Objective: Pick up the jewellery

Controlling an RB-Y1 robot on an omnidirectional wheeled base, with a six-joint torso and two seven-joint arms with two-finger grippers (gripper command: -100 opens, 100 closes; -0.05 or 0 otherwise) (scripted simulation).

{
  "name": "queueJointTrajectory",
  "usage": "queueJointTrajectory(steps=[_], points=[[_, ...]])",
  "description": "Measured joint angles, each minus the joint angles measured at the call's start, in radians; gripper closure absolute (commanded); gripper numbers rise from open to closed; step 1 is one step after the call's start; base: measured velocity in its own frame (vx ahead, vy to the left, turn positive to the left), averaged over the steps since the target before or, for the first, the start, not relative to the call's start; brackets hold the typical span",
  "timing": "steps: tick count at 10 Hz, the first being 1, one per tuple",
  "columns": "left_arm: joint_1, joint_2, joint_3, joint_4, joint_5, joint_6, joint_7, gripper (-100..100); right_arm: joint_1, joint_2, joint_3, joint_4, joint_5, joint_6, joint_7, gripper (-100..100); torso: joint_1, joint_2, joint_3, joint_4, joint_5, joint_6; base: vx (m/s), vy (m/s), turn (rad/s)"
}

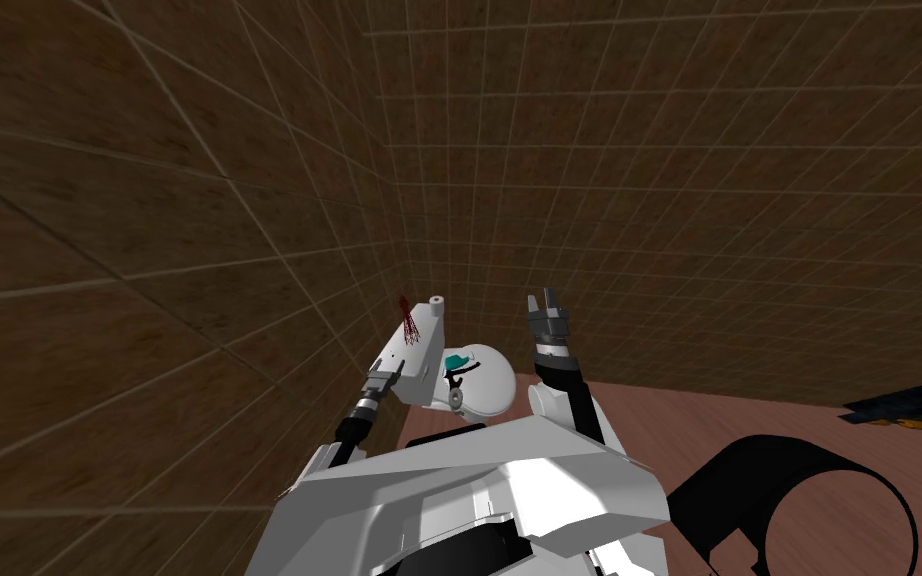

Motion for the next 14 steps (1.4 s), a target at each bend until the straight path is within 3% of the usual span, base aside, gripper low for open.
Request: queueJointTrajectory(steps=[3,4,8,10,14], points=[[-0.069,0.0,0.037,0.06,0.014,0.018,-0.011,-100,0.0,0.0,0.0,0.0,0.0,0.0,0.0,0,0.0,0.0,0.0,0.0,0.0,0.0,-0.053,-0.007,-0.064],[-0.072,0.0,0.038,0.063,0.014,0.02,-0.011,100,0.0,0.0,0.0,0.0,0.0,0.0,0.0,0,0.001,-0.002,-0.001,0.0,0.0,0.0,-0.006,-0.001,0.002],[-0.072,0.0,0.038,0.063,0.014,0.019,-0.011,100,0.0,0.0,0.0,0.0,0.0,0.0,0.0,0,0.001,-0.005,-0.003,-0.001,0.0,0.0,0.0,0.0,0.0],[-0.072,0.0,0.038,0.063,0.014,0.019,-0.011,-100,0.0,0.0,0.0,0.0,0.0,0.0,0.0,0,0.001,-0.005,-0.003,-0.001,0.0,0.0,-0.011,-0.005,-0.017],[-0.1,0.033,0.028,0.034,0.011,0.081,0.022,-100,0.0,0.0,0.0,0.0,0.0,0.0,0.0,0,0.0,-0.003,-0.002,0.0,0.0,0.0,-0.03,-0.014,-0.025]])
